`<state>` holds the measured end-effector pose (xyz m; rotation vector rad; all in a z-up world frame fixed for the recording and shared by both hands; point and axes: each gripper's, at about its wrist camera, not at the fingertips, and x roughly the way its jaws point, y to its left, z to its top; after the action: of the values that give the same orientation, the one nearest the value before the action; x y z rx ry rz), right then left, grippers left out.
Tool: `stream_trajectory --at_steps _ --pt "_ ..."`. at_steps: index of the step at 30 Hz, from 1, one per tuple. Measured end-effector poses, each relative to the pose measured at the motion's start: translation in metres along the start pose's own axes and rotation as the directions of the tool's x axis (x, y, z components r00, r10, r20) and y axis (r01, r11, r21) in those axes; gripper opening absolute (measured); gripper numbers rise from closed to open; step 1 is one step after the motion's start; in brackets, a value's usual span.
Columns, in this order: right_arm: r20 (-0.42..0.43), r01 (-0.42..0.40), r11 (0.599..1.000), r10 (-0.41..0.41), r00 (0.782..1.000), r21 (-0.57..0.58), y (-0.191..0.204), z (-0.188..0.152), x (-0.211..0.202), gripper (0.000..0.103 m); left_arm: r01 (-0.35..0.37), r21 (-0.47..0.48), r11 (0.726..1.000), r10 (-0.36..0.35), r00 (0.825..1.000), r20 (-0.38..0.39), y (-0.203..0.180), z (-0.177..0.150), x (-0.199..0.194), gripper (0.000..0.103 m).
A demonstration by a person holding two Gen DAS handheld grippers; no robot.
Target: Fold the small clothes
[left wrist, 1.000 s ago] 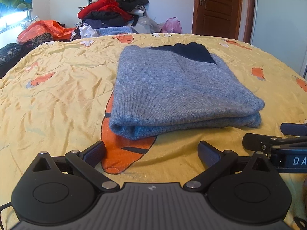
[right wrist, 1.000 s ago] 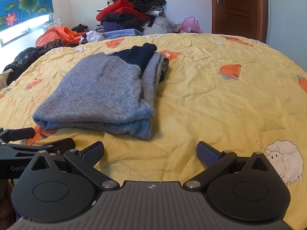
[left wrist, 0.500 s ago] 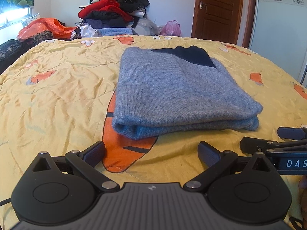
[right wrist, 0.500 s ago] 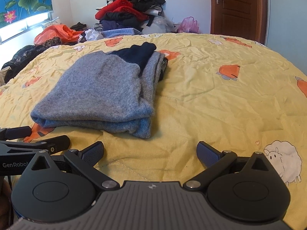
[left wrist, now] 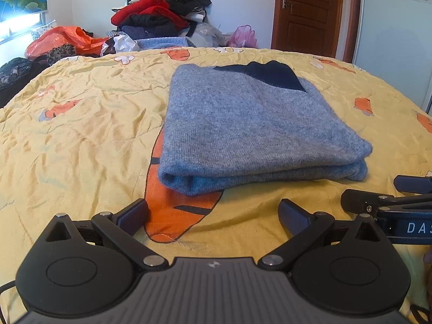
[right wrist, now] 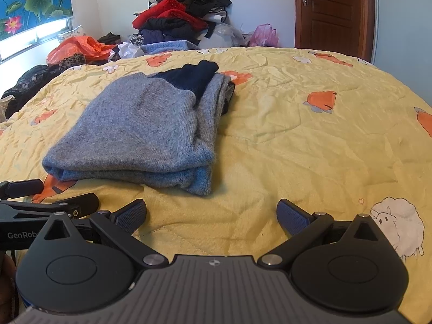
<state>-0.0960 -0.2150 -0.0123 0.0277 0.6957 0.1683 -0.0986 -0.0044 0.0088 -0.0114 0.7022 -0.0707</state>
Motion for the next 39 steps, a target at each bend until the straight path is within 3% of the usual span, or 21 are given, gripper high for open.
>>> stream_trajectory --at_steps 39 --pt "0.004 -0.005 1.000 0.005 1.000 0.010 -0.0014 -0.0007 -0.0012 0.103 -0.014 0.019 1.000 0.015 0.999 -0.030 -0.0026 0.0018 0.0021 0.103"
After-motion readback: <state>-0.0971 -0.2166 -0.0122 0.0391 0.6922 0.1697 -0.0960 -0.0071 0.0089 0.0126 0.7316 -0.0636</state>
